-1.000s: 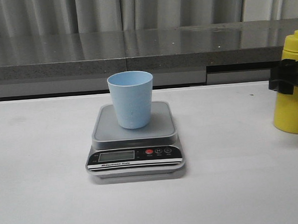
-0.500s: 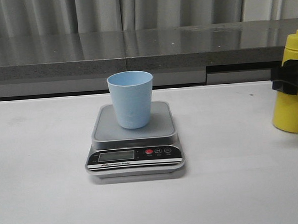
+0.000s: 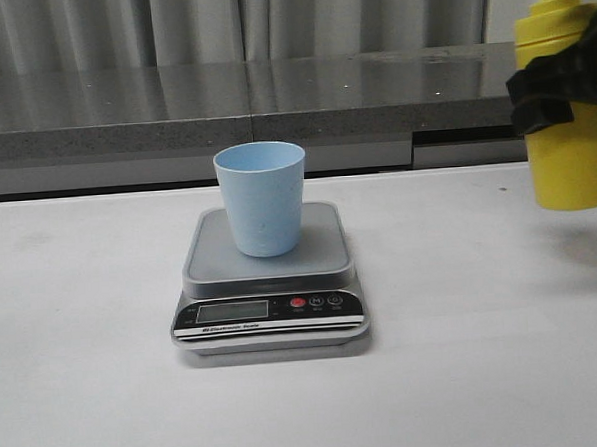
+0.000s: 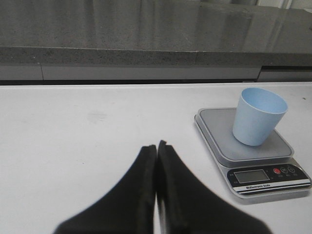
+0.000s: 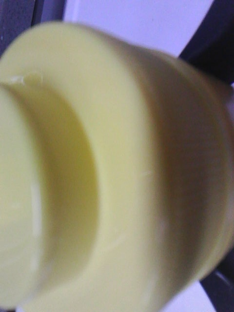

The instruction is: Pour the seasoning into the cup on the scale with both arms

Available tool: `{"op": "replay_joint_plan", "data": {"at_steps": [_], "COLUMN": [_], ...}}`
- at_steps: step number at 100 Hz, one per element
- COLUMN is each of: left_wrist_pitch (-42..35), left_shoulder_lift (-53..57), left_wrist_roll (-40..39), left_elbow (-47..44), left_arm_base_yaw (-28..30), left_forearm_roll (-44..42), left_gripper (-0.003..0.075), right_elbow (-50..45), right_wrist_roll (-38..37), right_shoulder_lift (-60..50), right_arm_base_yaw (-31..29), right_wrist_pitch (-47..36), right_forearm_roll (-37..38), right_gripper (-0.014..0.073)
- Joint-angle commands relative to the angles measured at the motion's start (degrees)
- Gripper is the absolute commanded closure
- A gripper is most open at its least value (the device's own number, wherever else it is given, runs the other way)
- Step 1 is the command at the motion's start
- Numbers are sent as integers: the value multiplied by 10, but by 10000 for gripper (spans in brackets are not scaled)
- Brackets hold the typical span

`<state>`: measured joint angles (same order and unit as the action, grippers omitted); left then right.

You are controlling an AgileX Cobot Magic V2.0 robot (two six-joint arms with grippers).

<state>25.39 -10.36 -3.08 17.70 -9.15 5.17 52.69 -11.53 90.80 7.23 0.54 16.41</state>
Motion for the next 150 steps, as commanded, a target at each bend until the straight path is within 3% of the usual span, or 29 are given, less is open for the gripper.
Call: {"op": "replay_joint_plan", "data": {"at_steps": [1,22,41,57,78,99,134,150], "left_wrist_pitch": [-48,-48,-48,-48,-48,-48,-48,-48], "left_shoulder_lift": [-6,-6,-6,-6,-6,-6,-6,-6], "left_wrist_roll": [-6,-6,-6,-6,-6,-6,-6,-6], "left_elbow": [15,15,15,15,15,15,15,15], "left_arm_base_yaw": [0,0,0,0,0,0,0,0], "left_forearm_roll": [3,3,3,3,3,3,3,3], "left_gripper": [741,741,741,741,741,741,741,741], "right_elbow": [75,197,257,273,275,275,274,274], "right_wrist_roll": [2,16,69,110,112,115,189,249], "right_shoulder_lift": [-25,-11,12,34,60,83,106,110], "right_arm_base_yaw": [32,114,176,219,275,320,365,366], "right_wrist_pitch": [83,251,342,375,428,467,507,528], "right_forearm_roll": [45,130,171,246,405,517,634,641], "right_gripper": [339,339,339,339,339,339,337,337]}}
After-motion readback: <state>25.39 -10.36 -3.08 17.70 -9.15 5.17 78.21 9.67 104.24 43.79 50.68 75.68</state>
